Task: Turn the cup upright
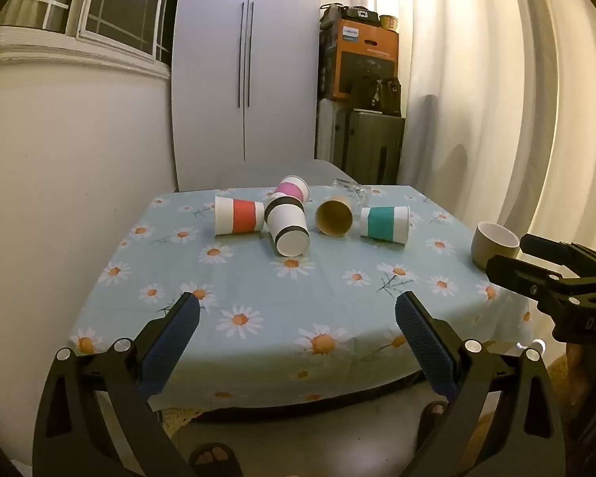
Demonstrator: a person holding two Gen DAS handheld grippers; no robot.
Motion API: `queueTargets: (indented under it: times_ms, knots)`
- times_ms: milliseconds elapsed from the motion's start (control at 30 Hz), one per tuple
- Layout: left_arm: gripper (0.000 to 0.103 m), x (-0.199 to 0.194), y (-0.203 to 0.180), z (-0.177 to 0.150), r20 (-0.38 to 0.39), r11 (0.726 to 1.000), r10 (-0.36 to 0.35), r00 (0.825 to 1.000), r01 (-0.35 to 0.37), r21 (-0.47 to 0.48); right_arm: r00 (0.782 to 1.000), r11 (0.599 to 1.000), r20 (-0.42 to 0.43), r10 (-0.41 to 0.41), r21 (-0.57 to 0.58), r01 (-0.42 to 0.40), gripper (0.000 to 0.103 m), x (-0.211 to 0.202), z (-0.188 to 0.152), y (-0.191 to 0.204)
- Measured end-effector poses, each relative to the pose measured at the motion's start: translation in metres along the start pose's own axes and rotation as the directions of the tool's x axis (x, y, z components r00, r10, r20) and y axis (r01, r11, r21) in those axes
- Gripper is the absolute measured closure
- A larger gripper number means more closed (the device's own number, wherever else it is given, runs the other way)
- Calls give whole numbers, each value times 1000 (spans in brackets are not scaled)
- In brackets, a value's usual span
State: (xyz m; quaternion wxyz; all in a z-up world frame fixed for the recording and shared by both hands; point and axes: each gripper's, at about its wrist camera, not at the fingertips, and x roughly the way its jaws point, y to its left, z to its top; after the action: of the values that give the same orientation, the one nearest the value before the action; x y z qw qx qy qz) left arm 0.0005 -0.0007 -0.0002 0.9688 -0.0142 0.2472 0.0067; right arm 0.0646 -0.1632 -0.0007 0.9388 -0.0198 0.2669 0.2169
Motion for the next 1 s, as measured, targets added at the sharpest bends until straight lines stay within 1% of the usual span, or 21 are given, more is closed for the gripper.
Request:
queueTargets:
  times_ms: [67, 233, 367, 467, 533, 1000]
  knots:
    - [7, -1, 0, 0, 11, 1000, -2, 1000, 2, 5, 1000, 1000, -3, -2, -2, 2, 5, 1, -1, 0]
    - [7, 0, -1, 0, 4, 1000, -3, 1000, 3, -1, 1000, 1000, -2, -8, -8, 8, 5, 1, -2, 1]
    - [7, 7, 12, 2, -14, 1000, -10, 1000, 9, -8, 1000, 1000, -12, -3, -3, 3, 5, 1, -2, 2]
    - [7, 1, 14, 3, -5, 1000, -14, 1000, 14, -8, 1000, 1000, -11, -3, -1, 3, 5, -2, -2, 3]
    - [7, 0, 8, 2, 1, 1000, -10, 1000, 10, -2, 1000, 1000, -11, -2, -2, 2, 5, 1, 1, 3]
    - [7, -1, 5, 0, 3, 1000, -14, 1000, 14, 12, 1000, 1000, -13, 0, -2, 0, 5, 1, 1, 3]
